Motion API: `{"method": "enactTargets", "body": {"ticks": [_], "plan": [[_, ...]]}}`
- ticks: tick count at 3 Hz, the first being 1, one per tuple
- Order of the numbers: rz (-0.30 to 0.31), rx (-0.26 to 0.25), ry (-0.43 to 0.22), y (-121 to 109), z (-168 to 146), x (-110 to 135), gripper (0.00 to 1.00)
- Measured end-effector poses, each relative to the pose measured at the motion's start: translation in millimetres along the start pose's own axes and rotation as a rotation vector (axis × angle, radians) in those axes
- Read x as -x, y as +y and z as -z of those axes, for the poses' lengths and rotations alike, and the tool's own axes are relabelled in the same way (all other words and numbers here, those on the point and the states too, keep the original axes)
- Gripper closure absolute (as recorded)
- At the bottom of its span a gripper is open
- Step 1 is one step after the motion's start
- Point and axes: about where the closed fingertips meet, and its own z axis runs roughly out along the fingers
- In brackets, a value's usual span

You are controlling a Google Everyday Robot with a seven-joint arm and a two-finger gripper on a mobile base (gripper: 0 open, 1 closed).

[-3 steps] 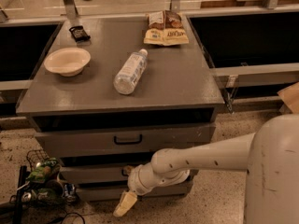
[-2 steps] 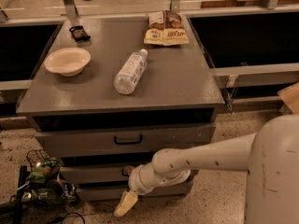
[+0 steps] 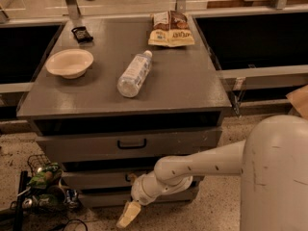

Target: Open middle drawer

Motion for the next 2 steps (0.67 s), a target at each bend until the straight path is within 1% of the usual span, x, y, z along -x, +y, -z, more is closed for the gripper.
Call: {"method": "enactTargets", "body": {"ticks": [1,2], "plan": [[-0.005,0.01,0.0,2.5,-1.8,-2.1,0.0],[-0.002,0.013,-0.013,6.1,-2.8,-1.7,0.0]]}}
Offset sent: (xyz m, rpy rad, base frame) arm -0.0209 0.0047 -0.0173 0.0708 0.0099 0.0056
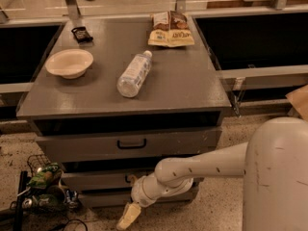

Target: Open middle drawer

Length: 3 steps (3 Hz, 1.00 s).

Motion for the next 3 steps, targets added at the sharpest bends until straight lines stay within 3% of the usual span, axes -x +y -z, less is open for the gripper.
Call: {"method": "enactTargets", "body": {"ticks": [2,3], "plan": [[0.03,0.045,-0.025,14.1,4.9,5.8,0.0],[0.064,0.072,-0.071,27.7,15.6,13.4,0.0]]}}
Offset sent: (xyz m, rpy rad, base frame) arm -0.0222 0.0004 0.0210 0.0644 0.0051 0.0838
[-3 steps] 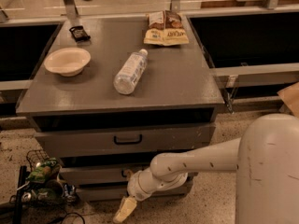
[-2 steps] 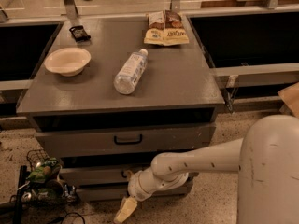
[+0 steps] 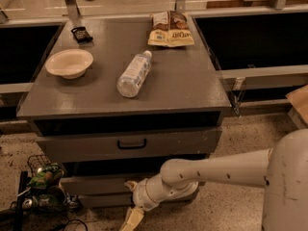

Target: Open middle drawer

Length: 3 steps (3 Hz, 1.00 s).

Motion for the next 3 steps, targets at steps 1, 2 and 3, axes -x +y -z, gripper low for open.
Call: {"method": "enactTargets", "body": {"ticks": [1,2,3], "plan": [[0.029,-0.002,-0.045,9.8,9.3,6.9,0.0],[0.029,-0.002,-0.045,9.8,9.3,6.8,0.0],[-0.019,-0.029,0.019,-4.1,10.4,-10.4,0.0]]}}
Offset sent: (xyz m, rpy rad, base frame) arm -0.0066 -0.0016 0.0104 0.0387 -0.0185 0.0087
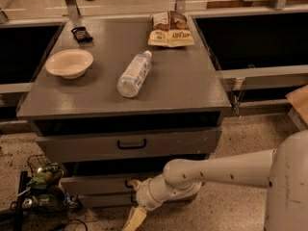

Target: Open middle drawer

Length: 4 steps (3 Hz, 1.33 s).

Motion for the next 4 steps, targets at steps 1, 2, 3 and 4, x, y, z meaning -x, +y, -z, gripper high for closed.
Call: {"method": "enactTargets", "body": {"ticks": [1,2,3,4], "plan": [[0.0,0.0,0.0,-0.1,0.0,0.0,0.0],[-0.047,0.024,0.004,-38.3,-3.4,-10.7,0.0],[-0.046,0.023,0.006,-40.4,-3.6,-10.6,0.0],[-0.032,0.043,0.019,-34.3,-10.3,-9.9,0.0]]}}
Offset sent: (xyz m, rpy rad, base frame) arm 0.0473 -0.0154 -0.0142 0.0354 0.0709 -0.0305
